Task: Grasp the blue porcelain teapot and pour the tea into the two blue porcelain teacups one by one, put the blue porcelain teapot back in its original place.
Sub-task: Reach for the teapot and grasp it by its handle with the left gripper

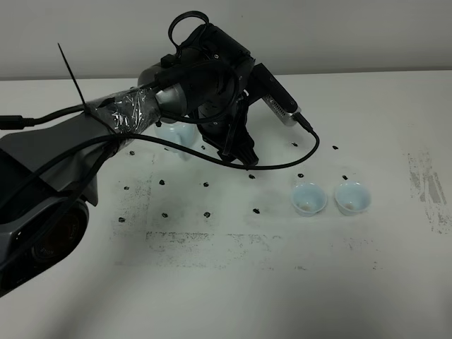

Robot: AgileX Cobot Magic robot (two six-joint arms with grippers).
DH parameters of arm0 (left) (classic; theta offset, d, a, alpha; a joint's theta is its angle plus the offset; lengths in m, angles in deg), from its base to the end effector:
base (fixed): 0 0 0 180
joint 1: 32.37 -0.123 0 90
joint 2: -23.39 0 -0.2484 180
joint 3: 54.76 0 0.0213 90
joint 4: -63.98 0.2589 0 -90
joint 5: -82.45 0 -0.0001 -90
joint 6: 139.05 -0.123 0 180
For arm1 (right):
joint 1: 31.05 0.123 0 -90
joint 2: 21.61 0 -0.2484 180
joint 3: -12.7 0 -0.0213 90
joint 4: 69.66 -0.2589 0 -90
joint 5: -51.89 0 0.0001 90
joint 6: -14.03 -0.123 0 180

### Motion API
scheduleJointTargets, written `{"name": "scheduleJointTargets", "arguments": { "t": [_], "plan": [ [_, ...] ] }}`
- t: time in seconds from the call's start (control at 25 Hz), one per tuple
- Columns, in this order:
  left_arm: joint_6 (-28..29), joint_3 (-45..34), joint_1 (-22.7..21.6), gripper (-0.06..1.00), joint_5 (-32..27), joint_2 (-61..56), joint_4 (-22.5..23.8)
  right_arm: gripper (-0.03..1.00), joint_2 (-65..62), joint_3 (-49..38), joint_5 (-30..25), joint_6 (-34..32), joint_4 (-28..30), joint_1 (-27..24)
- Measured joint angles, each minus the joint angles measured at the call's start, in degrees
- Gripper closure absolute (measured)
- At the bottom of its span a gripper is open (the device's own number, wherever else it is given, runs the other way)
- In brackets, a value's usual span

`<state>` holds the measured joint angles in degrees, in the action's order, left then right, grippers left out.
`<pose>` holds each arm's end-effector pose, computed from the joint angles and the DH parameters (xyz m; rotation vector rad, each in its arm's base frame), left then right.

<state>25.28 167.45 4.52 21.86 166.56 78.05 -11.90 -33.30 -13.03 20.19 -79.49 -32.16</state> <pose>0.4127 -0.2772 0.1300 1.3345 2.4325 0.2368 0.0623 0.0178 0.2670 -0.1089 2.0925 0.1306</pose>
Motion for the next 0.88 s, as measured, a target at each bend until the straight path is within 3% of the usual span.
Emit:
{"name": "scheduleJointTargets", "arguments": {
  "t": [0.52, 0.88],
  "plan": [
    [-2.13, 0.04, -1.53, 0.36, -7.53, 2.07, 2.89, 0.67, 0.00, 0.00, 0.00, 0.00, -0.04, 0.00],
    [-1.42, 0.04, -1.76, 0.36, -7.67, 3.30, 2.95, 0.67, 0.00, 0.00, 0.00, 0.00, -0.04, 0.00]
  ]
}}
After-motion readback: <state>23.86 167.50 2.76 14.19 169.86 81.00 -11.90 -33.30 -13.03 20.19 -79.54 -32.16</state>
